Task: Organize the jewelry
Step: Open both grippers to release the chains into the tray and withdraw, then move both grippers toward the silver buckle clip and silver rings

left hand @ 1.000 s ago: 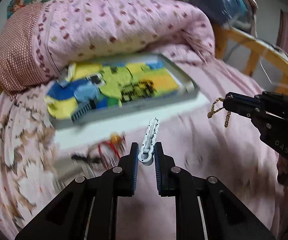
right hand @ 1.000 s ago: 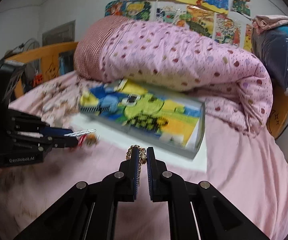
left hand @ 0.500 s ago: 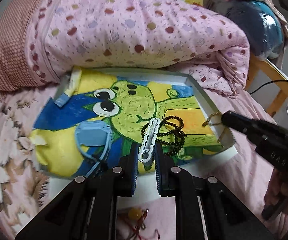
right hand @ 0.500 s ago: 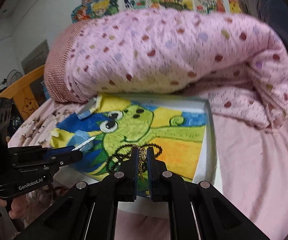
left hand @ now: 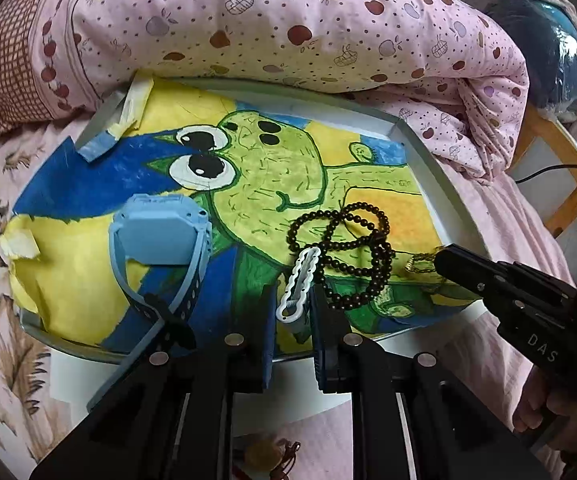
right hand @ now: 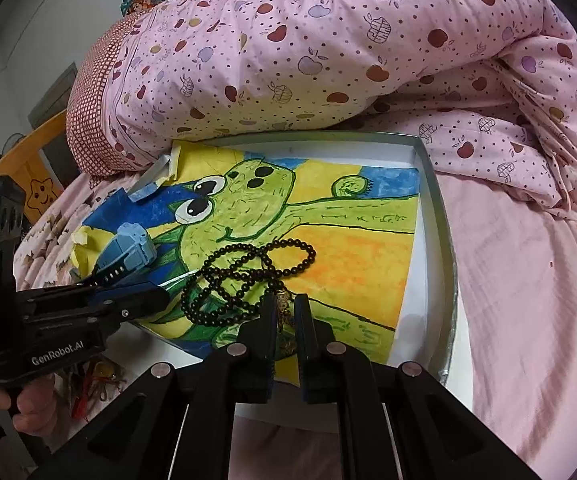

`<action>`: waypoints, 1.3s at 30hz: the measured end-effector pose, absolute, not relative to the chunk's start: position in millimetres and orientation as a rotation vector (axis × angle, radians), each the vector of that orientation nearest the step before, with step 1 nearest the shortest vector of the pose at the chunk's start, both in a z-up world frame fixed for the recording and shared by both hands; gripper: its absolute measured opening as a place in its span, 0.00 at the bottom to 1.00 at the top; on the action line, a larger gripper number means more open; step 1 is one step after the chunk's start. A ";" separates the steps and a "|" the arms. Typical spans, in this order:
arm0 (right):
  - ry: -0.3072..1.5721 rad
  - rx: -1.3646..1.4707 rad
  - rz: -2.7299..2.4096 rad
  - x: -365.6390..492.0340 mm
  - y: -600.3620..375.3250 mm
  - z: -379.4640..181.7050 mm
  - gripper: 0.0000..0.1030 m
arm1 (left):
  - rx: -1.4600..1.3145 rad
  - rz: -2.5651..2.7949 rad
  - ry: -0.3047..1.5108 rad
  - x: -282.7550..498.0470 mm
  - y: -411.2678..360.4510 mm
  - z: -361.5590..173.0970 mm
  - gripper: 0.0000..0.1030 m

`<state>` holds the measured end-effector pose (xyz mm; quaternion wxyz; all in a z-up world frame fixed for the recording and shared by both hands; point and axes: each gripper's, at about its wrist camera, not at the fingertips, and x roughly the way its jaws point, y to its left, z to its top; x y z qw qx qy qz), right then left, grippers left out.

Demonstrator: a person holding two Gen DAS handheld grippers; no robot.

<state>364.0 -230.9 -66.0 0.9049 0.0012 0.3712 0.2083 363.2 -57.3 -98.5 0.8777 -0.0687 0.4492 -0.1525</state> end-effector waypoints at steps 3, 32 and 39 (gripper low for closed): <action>0.751 0.010 0.416 358.2 -236.9 -60.5 0.23 | -0.158 -0.332 0.921 358.4 -55.6 -93.0 0.37; 0.328 0.134 0.328 164.6 -263.3 75.7 1.00 | -0.158 -0.228 0.498 184.8 -7.2 50.4 0.98; 0.300 0.111 0.330 113.8 -254.0 82.2 1.00 | -0.130 -0.209 0.433 125.6 9.8 59.0 0.98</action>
